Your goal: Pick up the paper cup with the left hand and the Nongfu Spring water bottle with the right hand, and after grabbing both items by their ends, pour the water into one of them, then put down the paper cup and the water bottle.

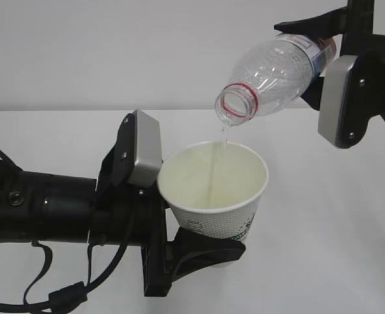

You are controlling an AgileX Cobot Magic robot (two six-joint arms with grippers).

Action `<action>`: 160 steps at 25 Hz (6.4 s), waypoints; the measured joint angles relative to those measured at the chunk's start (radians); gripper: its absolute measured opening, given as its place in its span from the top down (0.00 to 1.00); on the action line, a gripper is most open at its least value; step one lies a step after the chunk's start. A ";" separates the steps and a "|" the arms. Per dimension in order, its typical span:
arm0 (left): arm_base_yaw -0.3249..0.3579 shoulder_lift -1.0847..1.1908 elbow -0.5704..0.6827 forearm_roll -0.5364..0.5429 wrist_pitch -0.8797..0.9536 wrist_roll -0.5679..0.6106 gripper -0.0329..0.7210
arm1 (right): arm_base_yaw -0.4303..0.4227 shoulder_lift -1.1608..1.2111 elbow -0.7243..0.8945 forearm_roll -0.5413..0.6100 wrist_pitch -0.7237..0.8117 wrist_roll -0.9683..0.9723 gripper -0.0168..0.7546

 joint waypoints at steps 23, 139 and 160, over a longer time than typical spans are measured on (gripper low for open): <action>0.000 0.000 0.000 0.005 0.001 0.000 0.23 | 0.000 0.000 0.000 0.000 0.000 -0.002 0.36; 0.000 0.000 0.000 0.050 0.001 0.000 0.24 | 0.000 0.000 0.000 0.000 -0.009 -0.041 0.36; 0.000 0.000 0.000 0.050 0.001 0.000 0.24 | 0.000 0.000 0.000 0.001 -0.009 -0.060 0.36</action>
